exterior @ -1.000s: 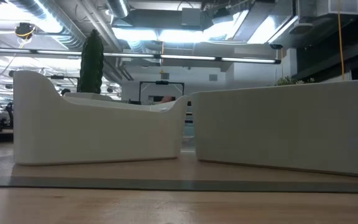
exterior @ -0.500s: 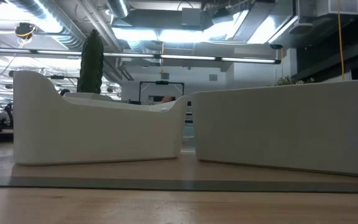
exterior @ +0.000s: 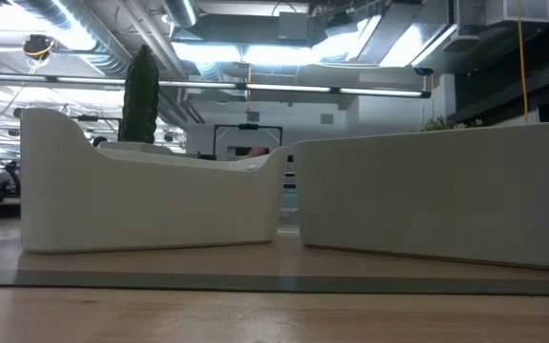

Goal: Pick and place Granola Bars by type
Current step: Put the blue granola bar into the gray bin

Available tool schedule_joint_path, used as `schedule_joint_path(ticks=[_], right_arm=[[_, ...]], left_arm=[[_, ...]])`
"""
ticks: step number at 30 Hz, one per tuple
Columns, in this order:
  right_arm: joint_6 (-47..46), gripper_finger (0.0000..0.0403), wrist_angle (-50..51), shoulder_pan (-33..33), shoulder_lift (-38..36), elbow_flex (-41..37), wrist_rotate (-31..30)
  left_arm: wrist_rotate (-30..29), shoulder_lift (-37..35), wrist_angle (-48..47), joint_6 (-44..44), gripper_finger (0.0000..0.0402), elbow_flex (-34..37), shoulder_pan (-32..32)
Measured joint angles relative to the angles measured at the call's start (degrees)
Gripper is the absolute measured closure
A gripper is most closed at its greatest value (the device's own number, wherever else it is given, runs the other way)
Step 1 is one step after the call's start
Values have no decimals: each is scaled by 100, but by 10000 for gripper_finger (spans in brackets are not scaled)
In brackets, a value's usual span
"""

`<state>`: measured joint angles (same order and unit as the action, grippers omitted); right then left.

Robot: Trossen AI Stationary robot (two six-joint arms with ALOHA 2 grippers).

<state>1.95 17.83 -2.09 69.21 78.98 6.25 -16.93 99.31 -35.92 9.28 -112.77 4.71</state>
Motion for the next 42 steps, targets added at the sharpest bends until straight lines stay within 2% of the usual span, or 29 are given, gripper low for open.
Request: schedule_joint_path(ticks=[7,14,20,23,27,31,35,42], right_arm=[[13,360,121,0,-52,0,136],[134,365,135,2,-70,0,158],[164,368,139,4,-134,0,180],[282,369,181,0,-244,0,137],[276,370,681,0,-530,2,76],[8,367,1658,100,-997,0,56],[-224,370,2329,338,-1515,204,-44],[-805,367,3346,910,-1494,697,-428]], left_arm=[[42,-3,11,-79,379,0,-40],[239,-7,12,-60,349,0,-38],[789,-139,-186,113,279,-5,18],[696,-295,-886,331,241,-75,86],[267,-604,-1642,836,208,-105,178],[32,-815,-2102,1275,201,-109,381],[-159,-855,-2256,1354,205,-107,638],[-547,-850,-2240,1410,207,-107,710]])
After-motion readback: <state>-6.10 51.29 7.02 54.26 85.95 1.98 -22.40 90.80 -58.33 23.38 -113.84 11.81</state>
